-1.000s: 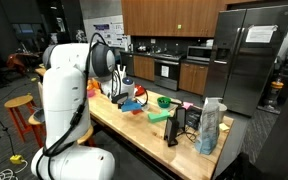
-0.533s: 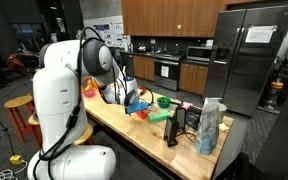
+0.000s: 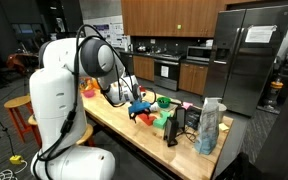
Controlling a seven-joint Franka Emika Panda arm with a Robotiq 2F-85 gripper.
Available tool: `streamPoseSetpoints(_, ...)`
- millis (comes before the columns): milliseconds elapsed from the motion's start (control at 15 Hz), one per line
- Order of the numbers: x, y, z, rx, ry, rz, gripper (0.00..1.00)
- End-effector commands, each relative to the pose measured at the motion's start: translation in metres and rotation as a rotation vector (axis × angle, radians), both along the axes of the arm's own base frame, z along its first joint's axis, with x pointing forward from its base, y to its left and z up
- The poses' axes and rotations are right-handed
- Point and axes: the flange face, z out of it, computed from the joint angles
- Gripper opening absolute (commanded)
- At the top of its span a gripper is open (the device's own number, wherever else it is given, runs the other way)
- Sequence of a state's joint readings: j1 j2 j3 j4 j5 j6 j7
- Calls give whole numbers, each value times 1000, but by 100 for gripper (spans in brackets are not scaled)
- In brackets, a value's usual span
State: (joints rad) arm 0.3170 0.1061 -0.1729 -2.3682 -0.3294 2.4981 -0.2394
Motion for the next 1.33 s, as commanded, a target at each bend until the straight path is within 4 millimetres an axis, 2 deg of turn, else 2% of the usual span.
streamPoseSetpoints(0, -18, -10, -6, -69, 123, -75, 100)
streamPoseSetpoints(533, -27, -22, -11, -142, 213, -204, 100)
streamPoseSetpoints(1267, -43, -50, -20, -194, 281, -461, 100)
